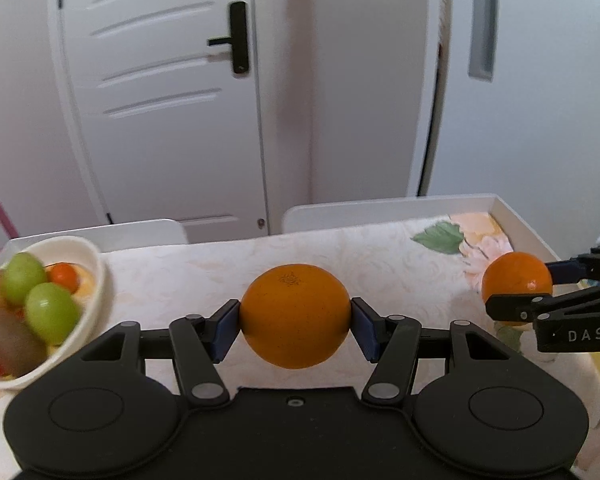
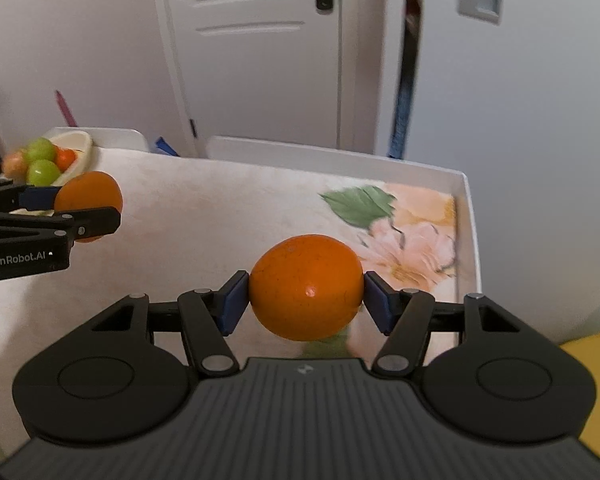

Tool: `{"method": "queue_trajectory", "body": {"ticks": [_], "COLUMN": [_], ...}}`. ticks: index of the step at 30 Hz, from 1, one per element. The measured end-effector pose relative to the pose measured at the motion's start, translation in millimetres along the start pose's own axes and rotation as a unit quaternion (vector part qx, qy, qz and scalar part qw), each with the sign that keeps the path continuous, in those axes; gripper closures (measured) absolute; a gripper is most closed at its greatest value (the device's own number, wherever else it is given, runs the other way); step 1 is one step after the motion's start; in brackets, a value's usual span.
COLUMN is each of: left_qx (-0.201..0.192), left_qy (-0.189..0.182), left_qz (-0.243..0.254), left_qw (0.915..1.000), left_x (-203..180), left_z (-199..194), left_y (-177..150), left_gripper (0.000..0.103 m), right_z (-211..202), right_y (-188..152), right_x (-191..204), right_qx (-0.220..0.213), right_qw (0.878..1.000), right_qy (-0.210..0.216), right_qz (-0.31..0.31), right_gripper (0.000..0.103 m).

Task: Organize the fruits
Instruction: 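Carry both oranges onto the fruit in the bowl and open both tools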

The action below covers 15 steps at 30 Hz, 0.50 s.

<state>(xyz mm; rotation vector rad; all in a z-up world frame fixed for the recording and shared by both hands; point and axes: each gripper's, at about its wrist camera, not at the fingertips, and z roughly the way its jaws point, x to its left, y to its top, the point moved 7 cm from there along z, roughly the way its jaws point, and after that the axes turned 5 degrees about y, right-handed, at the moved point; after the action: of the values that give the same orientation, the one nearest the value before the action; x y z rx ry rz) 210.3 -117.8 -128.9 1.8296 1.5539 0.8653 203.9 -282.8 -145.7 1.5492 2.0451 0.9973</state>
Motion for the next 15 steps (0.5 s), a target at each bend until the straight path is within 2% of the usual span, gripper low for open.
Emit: {"method": "queue_trajectory", "body": {"ticks": [9, 15], "left_qx": [-0.015, -0.025], "left_qy": [0.03, 0.042], "left_qz": [-0.037, -0.049], "left_qw": [0.9988, 0.9976], "left_x": [48, 91], "left_z": [-47, -64], "left_y": [6, 16], "left_gripper": [0.04, 0.04], "right_z": [-14, -10], "right_y": [34, 59], "right_x": [68, 116], "right_qx": [-0.018, -0.025], "right_qw": [0.998, 0.997], "right_qy": [0.046, 0.064], "right_qz": [-0.025, -0.03], "right_gripper": [0.026, 0.026]}}
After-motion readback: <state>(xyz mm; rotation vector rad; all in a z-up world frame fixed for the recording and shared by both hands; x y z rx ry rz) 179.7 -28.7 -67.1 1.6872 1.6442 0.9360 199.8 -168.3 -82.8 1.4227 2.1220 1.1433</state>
